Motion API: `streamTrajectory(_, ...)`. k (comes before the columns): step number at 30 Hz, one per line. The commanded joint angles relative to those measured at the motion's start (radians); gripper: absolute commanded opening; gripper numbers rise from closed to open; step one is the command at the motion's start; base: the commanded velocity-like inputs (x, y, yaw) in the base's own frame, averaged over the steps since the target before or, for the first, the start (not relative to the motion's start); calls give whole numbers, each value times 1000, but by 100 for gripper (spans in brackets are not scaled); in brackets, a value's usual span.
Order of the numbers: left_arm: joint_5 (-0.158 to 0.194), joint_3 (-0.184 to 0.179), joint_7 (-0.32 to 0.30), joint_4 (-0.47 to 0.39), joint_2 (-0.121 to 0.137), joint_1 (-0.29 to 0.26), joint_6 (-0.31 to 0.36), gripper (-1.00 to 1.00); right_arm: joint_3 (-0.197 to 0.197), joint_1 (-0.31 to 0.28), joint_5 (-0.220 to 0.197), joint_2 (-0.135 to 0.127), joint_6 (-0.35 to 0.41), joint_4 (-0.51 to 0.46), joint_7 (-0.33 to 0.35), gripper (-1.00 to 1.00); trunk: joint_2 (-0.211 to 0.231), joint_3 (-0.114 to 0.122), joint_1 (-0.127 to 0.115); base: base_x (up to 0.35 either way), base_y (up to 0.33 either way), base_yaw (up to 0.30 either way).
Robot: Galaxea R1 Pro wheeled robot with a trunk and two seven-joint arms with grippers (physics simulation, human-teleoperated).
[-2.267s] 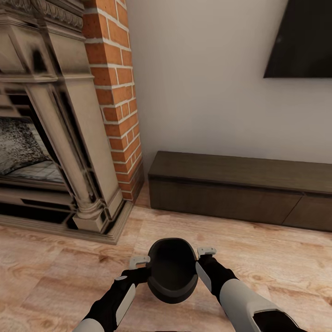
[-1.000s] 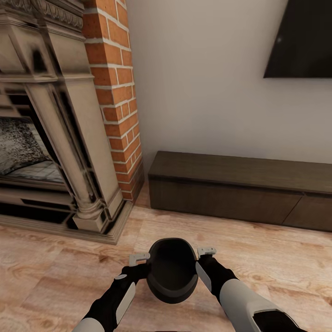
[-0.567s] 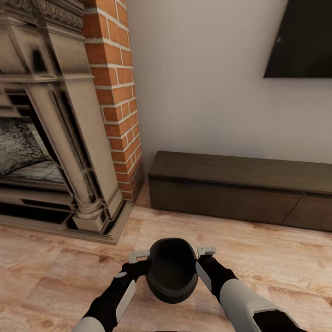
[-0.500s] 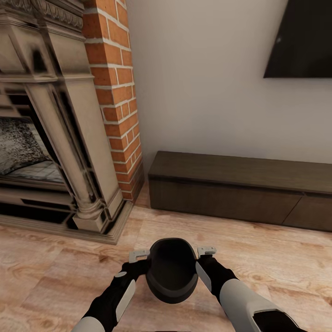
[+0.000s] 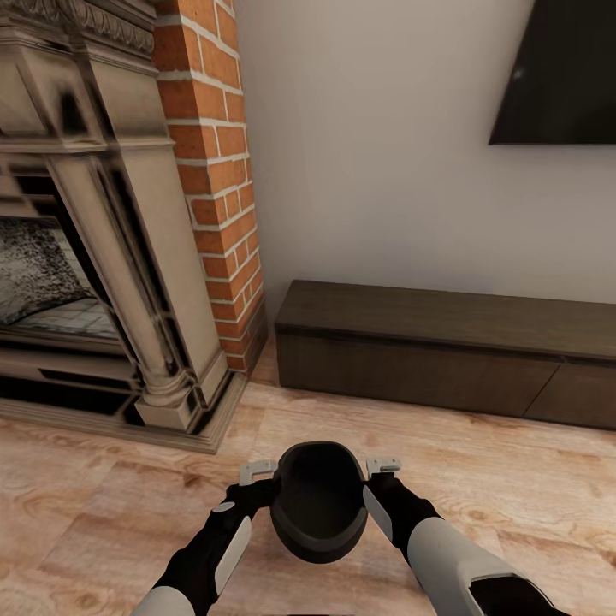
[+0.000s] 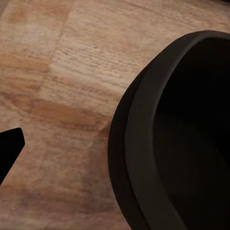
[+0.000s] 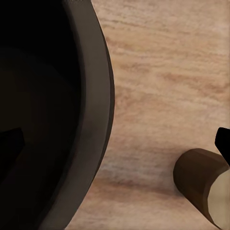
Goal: Place each of the two pumpkins and all three candles from the living room inside a cabinet in the living room (use any cabinet), then make sure every cabinet is closed, and position the cauldron so it is next to a table in the living room.
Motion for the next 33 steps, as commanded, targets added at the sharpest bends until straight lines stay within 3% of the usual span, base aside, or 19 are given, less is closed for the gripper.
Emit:
streamTrajectory(1, 10, -3, 7, -2, 0, 0, 5, 100, 3, 0, 0, 0, 7, -2, -3, 100, 0, -1, 0, 0, 0, 0)
streamTrajectory(5, 10, -3, -1, -1, 0, 0, 6, 100, 3, 0, 0, 0, 7, -2, -3, 100, 0, -1, 0, 0, 0, 0)
streamTrajectory(14, 8, -3, -105, 15, 0, 0, 6, 100, 3, 0, 0, 0, 7, -2, -3, 100, 0, -1, 0, 0, 0, 0)
streamTrajectory(33, 7, -1, -112, 20, 0, 0, 2, 100, 3, 1, 0, 0, 7, -2, -3, 100, 0, -1, 0, 0, 0, 0)
